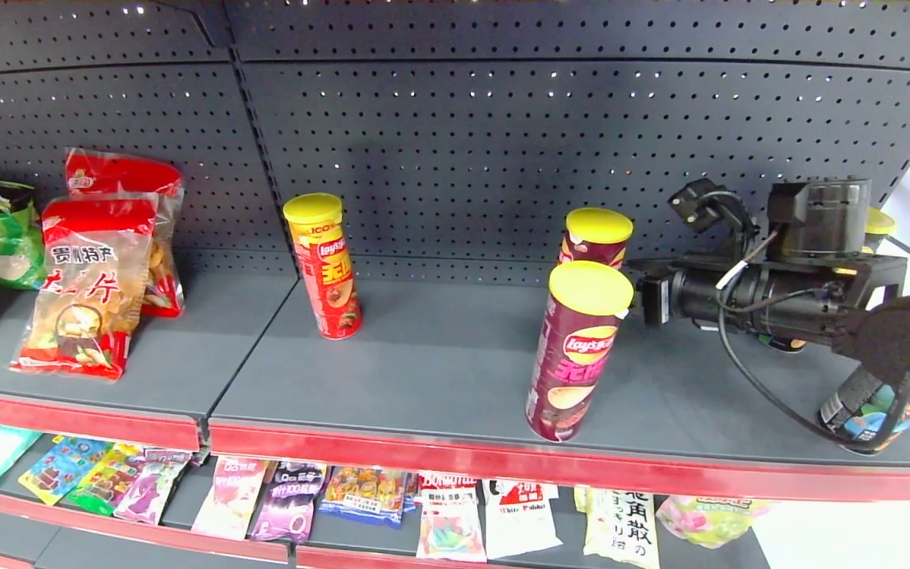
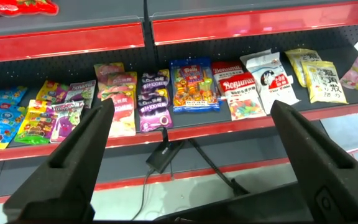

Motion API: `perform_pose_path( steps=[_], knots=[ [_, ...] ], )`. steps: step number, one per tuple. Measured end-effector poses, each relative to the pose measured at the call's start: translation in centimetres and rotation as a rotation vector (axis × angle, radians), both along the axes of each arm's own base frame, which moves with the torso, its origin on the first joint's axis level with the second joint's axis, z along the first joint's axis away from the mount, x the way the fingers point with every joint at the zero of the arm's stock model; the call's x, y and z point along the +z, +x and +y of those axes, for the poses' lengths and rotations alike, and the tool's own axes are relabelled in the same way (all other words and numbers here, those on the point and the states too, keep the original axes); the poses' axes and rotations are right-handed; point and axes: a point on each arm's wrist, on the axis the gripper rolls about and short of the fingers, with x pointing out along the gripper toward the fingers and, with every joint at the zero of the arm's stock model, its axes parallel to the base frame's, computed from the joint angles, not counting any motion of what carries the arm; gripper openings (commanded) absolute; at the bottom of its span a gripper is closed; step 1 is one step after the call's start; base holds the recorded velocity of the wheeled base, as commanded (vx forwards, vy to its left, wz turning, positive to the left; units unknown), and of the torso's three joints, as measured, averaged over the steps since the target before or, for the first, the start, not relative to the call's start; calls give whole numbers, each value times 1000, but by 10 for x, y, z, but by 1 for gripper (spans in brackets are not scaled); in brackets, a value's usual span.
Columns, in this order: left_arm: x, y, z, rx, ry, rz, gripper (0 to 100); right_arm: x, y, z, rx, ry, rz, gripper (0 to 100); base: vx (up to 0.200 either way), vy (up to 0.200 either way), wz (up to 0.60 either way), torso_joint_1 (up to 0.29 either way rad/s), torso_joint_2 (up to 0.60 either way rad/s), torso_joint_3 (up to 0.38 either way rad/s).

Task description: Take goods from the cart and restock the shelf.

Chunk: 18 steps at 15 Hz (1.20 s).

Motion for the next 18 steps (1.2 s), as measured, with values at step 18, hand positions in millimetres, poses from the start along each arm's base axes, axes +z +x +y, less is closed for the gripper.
perform_pose_path(
  steps=[18],
  knots=[
    [3, 5, -2, -25, 13, 51, 100, -30, -182, -61, -320, -97, -15, 100, 0, 0, 0, 0, 0, 0]
  ],
)
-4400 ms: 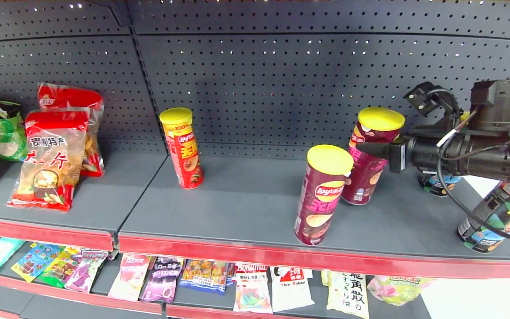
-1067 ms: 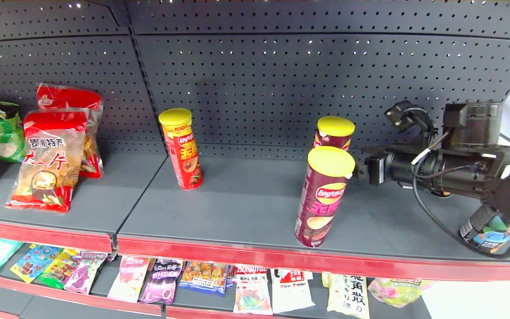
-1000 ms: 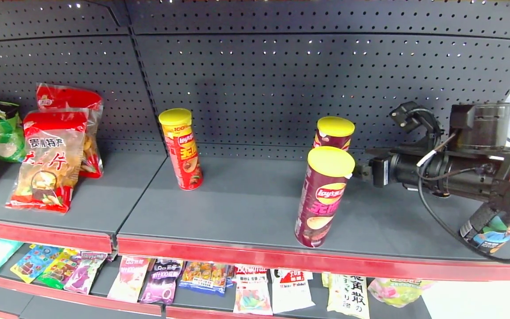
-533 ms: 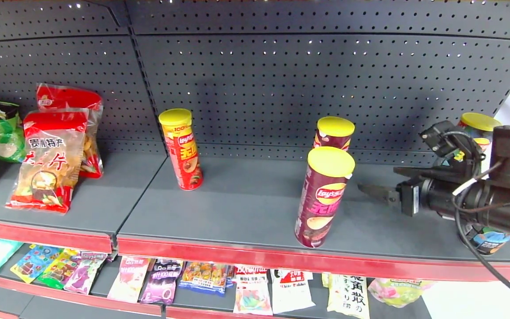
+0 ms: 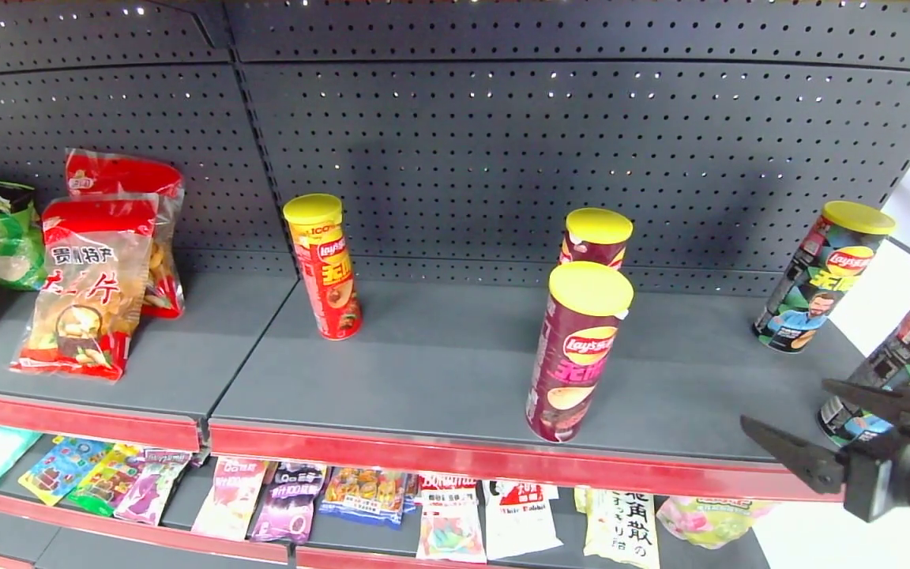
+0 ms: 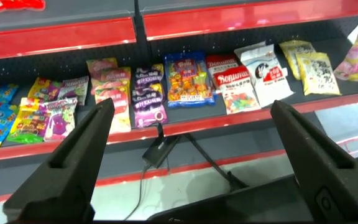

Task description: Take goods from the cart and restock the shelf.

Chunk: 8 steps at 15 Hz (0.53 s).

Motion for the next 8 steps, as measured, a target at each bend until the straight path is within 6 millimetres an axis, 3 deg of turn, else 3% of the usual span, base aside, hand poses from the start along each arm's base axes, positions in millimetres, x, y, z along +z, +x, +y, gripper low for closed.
perform_pose_path(
  steps=[5, 8],
  knots=[
    [7, 10, -4, 1, 23, 65, 100, -13, -65, -28, -195, -16, -22, 100, 0, 0, 0, 0, 0, 0],
    [9, 21, -8, -3, 23, 71, 100, -29, -108, -36, -249, -14, -10, 100, 0, 0, 0, 0, 0, 0]
  ],
)
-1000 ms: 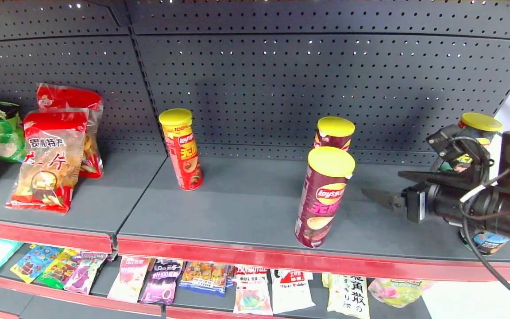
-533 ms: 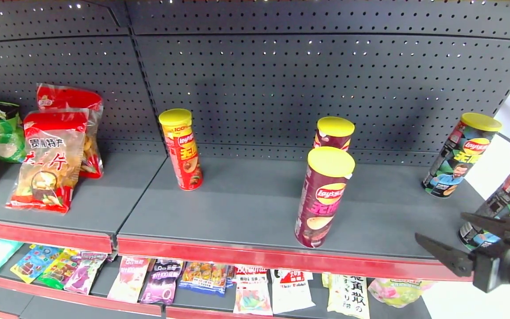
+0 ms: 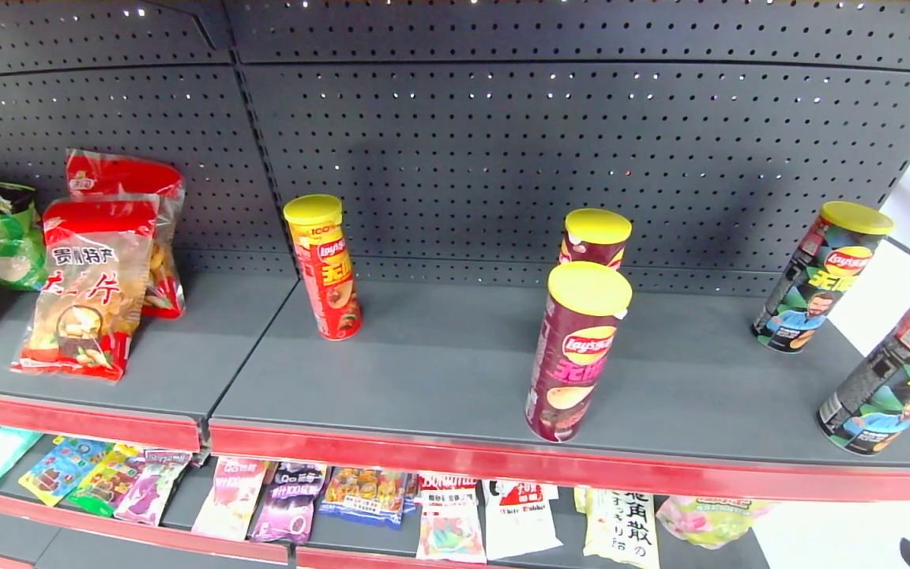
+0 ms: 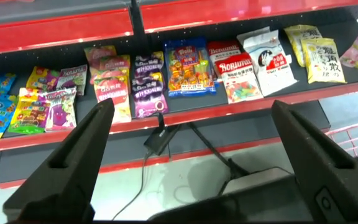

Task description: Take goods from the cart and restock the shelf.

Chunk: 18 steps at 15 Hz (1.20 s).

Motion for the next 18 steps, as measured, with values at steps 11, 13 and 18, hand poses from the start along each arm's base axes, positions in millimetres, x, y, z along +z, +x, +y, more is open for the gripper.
perform_pose_path(
  steps=[11, 13, 18],
  knots=[
    [-8, 7, -3, -8, 11, 30, 100, 11, -28, -5, -346, -43, -95, 100, 0, 0, 0, 0, 0, 0],
    [-9, 7, -3, -8, 10, 31, 100, 5, -27, -3, -253, -17, -78, 100, 0, 0, 0, 0, 0, 0],
    [-9, 7, -3, -7, 10, 34, 100, -5, -28, -2, -159, -26, -66, 100, 0, 0, 0, 0, 0, 0]
  ],
)
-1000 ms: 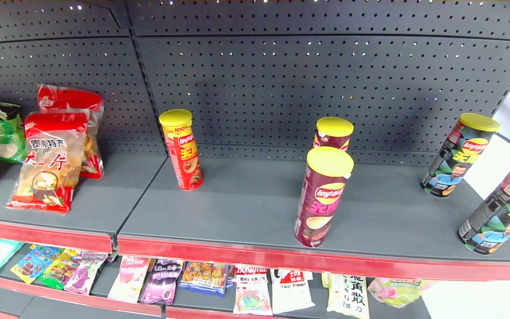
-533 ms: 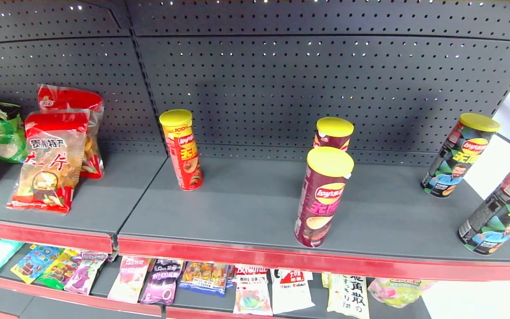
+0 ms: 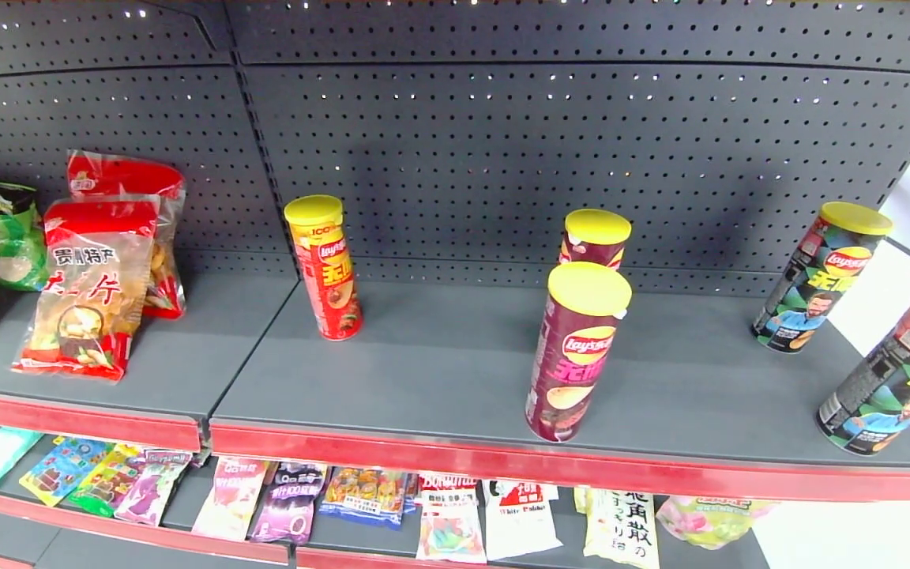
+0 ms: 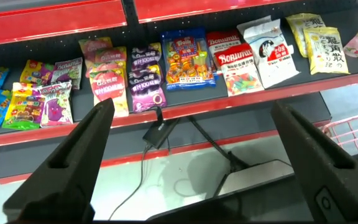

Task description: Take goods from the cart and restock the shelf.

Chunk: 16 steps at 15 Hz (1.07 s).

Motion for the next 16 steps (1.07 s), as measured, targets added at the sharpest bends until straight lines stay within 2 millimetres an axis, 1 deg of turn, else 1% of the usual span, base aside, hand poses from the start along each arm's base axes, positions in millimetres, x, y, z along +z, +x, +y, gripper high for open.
perform_pose_path(
  steps=[4, 7, 12, 16],
  knots=[
    [0, 0, 0, 0, 2, 3, 100, -2, -3, 0, 21, -19, -20, 100, 0, 0, 0, 0, 0, 0],
    [0, 1, 0, -1, 3, 7, 100, -7, -4, 0, 23, -28, -8, 100, 0, 0, -600, 7, 6, 2],
    [0, 1, 0, -3, 4, 9, 100, -9, -4, 0, 26, -31, -5, 100, 0, 0, -600, 7, 1, 1],
    [3, 3, -2, -18, 3, 18, 100, -11, -5, 0, 25, -31, -14, 100, 0, 0, 0, 0, 0, 0]
  ],
)
